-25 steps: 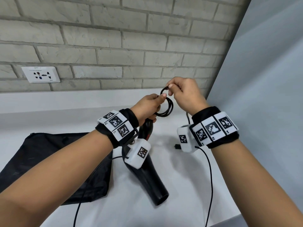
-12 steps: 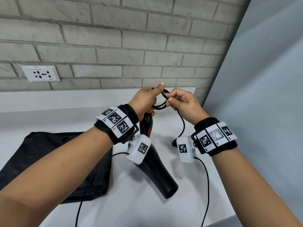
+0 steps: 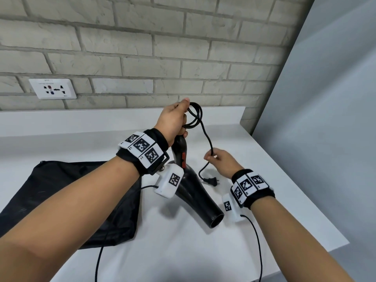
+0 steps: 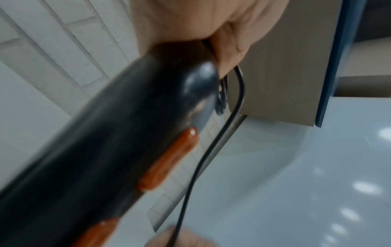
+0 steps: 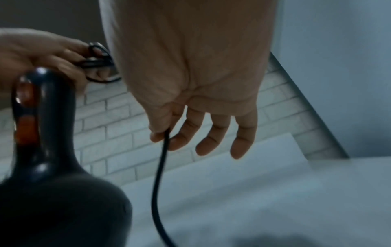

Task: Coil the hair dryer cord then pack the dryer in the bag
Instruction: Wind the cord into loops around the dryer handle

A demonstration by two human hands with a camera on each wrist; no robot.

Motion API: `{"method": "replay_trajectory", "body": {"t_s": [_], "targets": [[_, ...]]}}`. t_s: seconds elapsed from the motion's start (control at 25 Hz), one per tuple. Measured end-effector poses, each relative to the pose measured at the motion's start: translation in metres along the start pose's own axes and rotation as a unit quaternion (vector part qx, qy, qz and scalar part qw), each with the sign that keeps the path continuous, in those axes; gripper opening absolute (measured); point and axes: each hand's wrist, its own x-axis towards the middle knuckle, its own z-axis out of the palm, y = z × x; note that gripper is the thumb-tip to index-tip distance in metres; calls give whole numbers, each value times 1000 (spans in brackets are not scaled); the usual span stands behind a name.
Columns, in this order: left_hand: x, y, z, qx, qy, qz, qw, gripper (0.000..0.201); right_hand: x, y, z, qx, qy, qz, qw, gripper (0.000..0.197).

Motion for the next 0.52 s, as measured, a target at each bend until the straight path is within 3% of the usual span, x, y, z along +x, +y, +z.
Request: {"method": "replay_trajectory", "body": {"t_s": [0.12, 0.28, 0.52], "targets": [[4, 2, -3, -4, 9, 15, 1000, 34, -11, 31, 17, -2, -60, 81, 995, 16], [6, 3, -6, 5, 7, 21, 1000, 34, -18, 48, 23, -130, -162, 120, 971, 40], [5, 3, -7, -7, 0, 19, 1000, 34, -24, 50, 19, -107, -153, 115, 976, 43]]}}
